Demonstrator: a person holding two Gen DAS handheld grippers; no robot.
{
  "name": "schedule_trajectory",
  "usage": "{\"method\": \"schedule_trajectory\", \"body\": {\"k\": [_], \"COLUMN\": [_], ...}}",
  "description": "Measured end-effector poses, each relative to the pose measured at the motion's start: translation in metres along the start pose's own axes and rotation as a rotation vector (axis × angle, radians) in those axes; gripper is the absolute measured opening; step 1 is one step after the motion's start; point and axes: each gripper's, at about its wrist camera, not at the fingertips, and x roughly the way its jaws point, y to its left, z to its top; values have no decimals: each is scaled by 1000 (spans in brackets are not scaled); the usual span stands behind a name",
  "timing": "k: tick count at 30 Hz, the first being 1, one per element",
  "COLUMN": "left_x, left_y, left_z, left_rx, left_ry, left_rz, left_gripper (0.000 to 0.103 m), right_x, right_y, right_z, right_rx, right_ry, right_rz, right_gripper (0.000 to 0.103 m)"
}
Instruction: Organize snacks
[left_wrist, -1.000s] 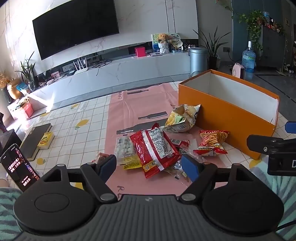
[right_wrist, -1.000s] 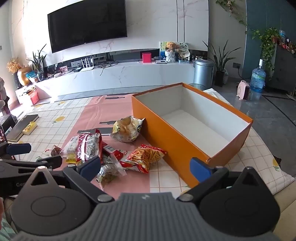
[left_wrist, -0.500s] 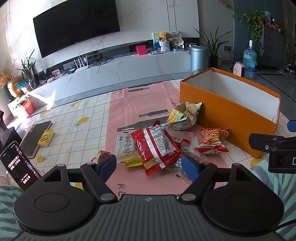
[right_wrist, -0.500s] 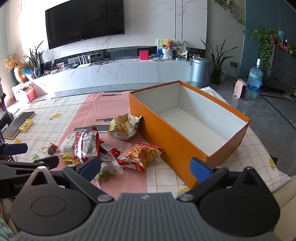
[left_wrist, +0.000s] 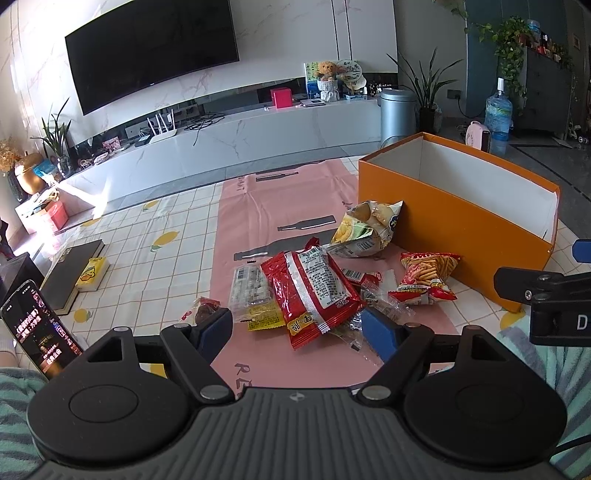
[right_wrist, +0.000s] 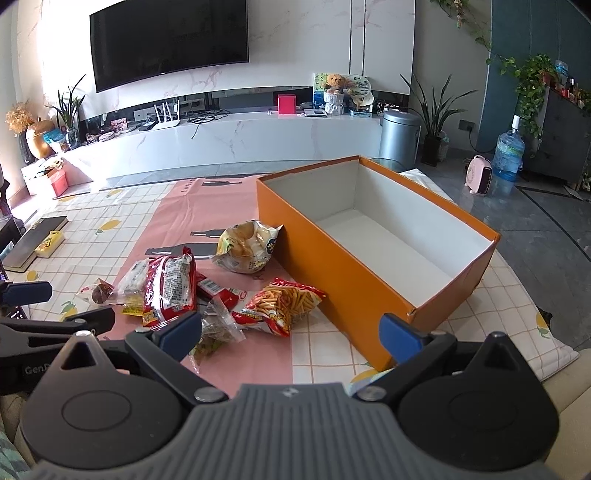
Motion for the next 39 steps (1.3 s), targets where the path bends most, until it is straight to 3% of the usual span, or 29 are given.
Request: {"method": "schedule_trajectory", "body": {"k": [39], "left_x": [0], "left_y": [0], "left_z": [-4], "left_rx": [-7], "left_ry": [8], "left_rz": [-4], "left_gripper": [93], "right_x": [5], "right_y": [3], "right_z": [-1], "right_rx": [-2], "right_ry": [32], "right_rz": [-14], "right_gripper": [99]}}
